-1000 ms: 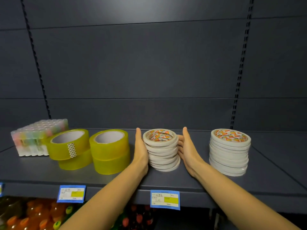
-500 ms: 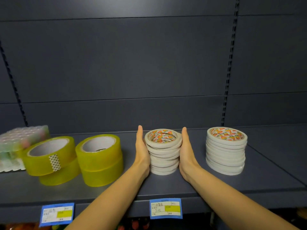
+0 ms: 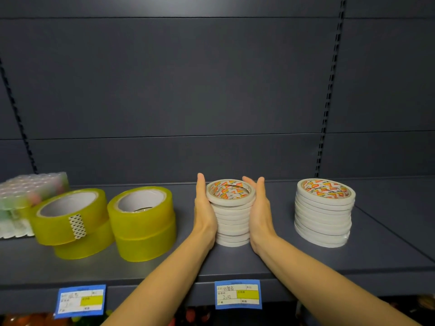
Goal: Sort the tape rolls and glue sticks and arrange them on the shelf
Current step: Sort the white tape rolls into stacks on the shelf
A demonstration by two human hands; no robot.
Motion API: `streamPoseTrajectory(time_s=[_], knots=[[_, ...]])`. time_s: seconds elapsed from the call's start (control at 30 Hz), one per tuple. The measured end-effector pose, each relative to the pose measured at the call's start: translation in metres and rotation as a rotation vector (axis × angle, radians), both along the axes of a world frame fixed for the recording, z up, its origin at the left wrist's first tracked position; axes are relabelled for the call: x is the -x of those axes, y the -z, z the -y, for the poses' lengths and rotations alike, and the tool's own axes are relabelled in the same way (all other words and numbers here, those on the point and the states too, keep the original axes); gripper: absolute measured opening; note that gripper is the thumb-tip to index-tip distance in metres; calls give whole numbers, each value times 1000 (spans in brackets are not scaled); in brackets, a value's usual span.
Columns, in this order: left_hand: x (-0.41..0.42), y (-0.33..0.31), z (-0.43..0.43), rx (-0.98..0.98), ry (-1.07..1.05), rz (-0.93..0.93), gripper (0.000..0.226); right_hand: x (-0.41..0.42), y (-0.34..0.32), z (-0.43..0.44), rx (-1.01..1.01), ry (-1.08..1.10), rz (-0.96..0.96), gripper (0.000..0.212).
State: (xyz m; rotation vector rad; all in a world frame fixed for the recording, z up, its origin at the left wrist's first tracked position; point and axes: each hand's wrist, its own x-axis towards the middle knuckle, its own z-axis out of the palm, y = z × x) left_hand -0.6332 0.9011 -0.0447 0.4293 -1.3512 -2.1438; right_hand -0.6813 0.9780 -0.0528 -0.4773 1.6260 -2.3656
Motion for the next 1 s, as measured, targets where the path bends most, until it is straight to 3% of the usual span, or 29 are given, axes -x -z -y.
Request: streamPoseTrajectory(time_s=[0.17,0.4,1.0], knots=[[2,-1,0,96,-111,60,59,-1,-3,-1,-92,20,35,64],[1,1,0,53,-37,12,81,-4,-2,0,-80,-32,33,65],[5,8,-1,148,-148,133,79,-11,-5,-4,-254,97,20,75]])
